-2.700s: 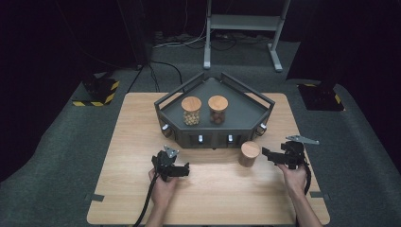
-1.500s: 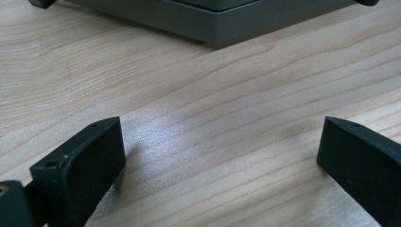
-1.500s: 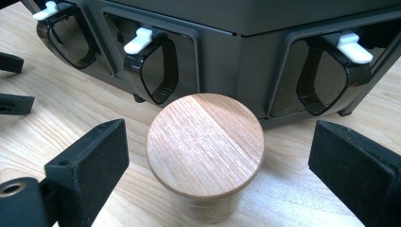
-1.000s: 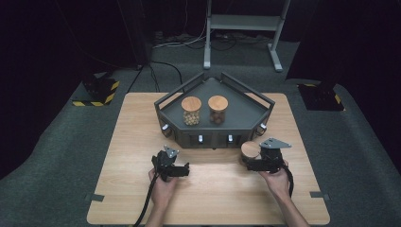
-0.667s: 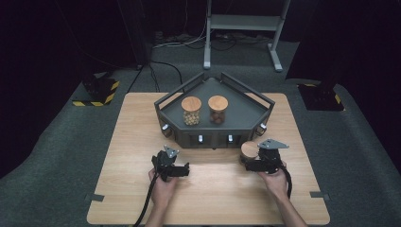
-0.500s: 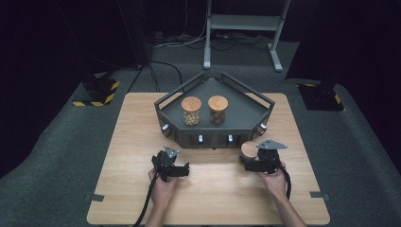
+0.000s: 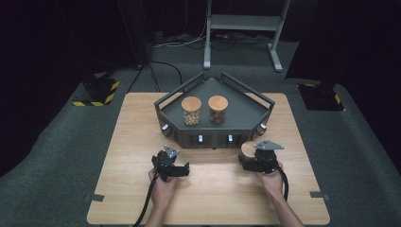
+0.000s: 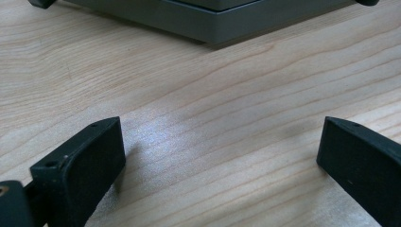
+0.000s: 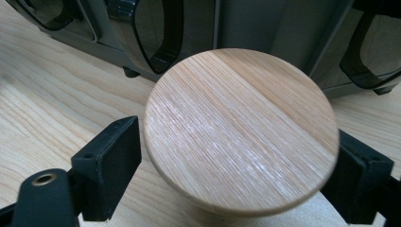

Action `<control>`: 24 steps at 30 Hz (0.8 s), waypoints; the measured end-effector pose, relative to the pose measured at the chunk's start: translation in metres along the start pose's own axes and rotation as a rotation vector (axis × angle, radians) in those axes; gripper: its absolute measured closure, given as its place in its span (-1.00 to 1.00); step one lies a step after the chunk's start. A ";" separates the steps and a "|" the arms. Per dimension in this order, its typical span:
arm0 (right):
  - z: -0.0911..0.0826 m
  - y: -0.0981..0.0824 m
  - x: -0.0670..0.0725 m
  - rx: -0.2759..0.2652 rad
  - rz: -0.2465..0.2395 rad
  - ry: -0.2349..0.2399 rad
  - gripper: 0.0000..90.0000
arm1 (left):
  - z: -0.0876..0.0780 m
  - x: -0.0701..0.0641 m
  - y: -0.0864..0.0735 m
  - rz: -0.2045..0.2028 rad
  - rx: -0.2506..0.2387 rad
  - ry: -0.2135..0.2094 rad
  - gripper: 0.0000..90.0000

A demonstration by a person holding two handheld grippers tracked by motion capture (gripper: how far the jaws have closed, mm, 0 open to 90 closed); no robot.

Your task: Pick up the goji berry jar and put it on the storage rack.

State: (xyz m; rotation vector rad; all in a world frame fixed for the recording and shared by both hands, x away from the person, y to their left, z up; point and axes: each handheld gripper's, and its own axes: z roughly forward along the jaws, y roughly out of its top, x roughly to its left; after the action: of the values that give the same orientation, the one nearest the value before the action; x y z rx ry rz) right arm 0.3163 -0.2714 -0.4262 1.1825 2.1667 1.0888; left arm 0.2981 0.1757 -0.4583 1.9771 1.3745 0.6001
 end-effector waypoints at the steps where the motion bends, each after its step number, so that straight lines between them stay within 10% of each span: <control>1: 0.001 0.000 0.001 0.000 -0.004 -0.004 -0.66 | 0.000 0.000 0.000 0.000 0.000 0.000 -0.96; 24: 0.007 -0.001 0.005 -0.004 0.001 -0.035 -0.50 | 0.000 0.000 0.000 0.000 0.000 0.000 -0.96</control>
State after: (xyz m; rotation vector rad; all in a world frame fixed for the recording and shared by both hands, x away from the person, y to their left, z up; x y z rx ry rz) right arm 0.3177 -0.2645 -0.4312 1.1919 2.1373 1.0647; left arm 0.2980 0.1757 -0.4583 1.9769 1.3747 0.5998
